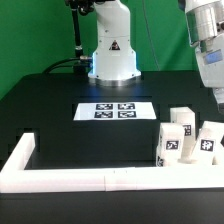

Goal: Assemble stool

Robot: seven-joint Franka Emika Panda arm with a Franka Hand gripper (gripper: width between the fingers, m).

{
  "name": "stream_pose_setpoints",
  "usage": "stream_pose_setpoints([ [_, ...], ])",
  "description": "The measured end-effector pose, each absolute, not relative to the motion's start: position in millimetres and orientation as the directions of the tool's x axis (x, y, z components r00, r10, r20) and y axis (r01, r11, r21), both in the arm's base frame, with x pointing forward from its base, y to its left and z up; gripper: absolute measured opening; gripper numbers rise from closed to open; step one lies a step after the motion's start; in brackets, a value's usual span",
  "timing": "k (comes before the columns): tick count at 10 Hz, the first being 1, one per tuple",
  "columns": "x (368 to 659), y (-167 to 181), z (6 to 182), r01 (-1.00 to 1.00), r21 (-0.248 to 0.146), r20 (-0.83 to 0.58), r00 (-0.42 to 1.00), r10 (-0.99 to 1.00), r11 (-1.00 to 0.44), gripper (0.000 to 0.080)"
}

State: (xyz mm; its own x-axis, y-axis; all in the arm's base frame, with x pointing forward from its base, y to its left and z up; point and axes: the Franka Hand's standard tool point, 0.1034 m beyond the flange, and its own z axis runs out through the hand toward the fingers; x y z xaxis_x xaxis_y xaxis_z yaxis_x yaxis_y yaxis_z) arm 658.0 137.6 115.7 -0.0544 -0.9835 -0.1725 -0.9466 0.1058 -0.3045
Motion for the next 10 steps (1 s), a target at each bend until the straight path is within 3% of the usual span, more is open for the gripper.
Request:
stream_pose_setpoints([
  [3,659,137,116.1,-0.927,-0.331,-0.069,0.208,-0.976,-0.174,0.0649],
  [5,663,141,121.8,-0.771,-0.308,0.080,0.562,-0.823,-0.557,0.0649],
  [6,663,143,121.1,-0.676,-0.287,0.129,0.675,-0.726,-0.679,0.0649],
  [7,661,148,118.8,-0.613,-0.270,0.163,0.731,-0.662,-0.743,0.0649],
  [8,659,157,117.1,-0.585,-0.283,0.218,0.732,-0.645,-0.760,0.0649],
  [9,656,155,114.7,-0.504,-0.250,0.242,0.794,-0.558,-0.827,0.0649],
  [10,657,151,115.0,-0.487,-0.242,0.251,0.804,-0.539,-0.839,0.0649],
])
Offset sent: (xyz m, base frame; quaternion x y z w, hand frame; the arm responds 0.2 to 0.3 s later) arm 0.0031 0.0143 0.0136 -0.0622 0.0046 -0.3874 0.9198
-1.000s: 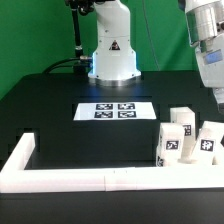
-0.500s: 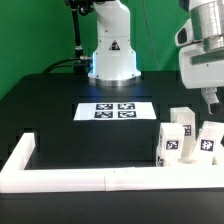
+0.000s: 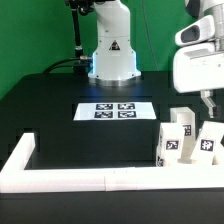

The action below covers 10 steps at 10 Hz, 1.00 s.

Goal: Assemble stool

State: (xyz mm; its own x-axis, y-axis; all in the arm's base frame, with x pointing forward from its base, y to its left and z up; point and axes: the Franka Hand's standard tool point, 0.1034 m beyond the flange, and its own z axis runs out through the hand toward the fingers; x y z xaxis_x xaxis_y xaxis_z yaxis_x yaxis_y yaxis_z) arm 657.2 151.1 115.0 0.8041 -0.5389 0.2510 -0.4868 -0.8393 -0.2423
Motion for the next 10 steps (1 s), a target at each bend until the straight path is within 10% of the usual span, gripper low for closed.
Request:
stream_pose_setpoints([
  [4,665,161,119.4,0.113,0.020,0.285,0.952,0.114,-0.993,0.0649],
  [10,654,138,112.2,0.439,0.137,0.182,0.870,0.458,-0.888,0.0649],
])
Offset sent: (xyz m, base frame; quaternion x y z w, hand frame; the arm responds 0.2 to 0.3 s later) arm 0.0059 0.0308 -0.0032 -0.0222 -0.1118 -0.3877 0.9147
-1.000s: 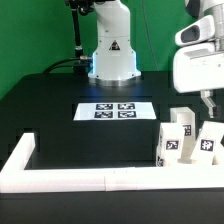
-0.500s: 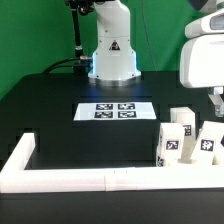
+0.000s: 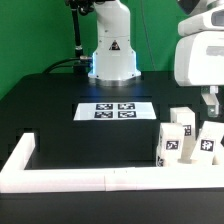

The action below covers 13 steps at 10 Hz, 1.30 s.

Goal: Assemble stool

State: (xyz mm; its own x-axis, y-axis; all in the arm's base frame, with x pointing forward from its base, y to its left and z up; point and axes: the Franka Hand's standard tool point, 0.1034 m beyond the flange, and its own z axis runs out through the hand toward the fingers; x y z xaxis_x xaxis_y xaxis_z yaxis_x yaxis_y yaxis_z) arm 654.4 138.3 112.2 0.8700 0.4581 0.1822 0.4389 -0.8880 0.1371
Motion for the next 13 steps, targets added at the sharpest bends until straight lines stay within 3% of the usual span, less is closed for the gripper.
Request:
stream_pose_setpoints([
  [1,651,135,114.3,0.534,0.121,0.040,0.840,0.542,-0.837,0.0649],
  [3,658,154,117.8,0.617,0.158,0.030,0.777,0.629,-0.771,0.0649],
  [6,660,147,117.9,0.695,0.172,0.005,0.708,0.706,-0.698,0.0649],
  [7,659,144,115.6,0.713,0.169,-0.006,0.692,0.722,-0.681,0.0649],
  [8,659,133,106.8,0.812,0.146,-0.060,0.577,0.814,-0.565,0.0649],
  [13,651,129,94.1,0.826,0.135,-0.088,0.560,0.824,-0.547,0.0649],
])
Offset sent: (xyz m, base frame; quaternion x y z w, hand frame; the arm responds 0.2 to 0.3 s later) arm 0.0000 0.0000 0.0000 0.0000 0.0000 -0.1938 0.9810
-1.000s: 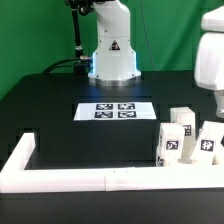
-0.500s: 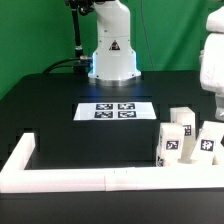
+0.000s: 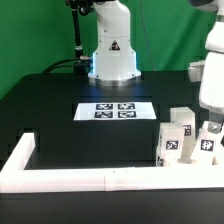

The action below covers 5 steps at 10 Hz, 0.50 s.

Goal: Assemble stool

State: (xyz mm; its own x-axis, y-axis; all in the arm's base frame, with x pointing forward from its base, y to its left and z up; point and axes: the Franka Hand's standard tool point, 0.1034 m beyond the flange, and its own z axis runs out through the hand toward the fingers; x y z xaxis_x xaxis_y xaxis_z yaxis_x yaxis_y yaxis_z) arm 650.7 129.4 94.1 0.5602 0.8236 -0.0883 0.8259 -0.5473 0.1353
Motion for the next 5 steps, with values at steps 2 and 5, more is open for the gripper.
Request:
stream_pose_setpoints([
  [2,650,128,92.5,0.826,0.133,-0.091,0.560,0.823,-0.548,0.0649],
  [5,644,116,76.7,0.820,0.119,-0.111,0.571,0.813,-0.560,0.0649],
])
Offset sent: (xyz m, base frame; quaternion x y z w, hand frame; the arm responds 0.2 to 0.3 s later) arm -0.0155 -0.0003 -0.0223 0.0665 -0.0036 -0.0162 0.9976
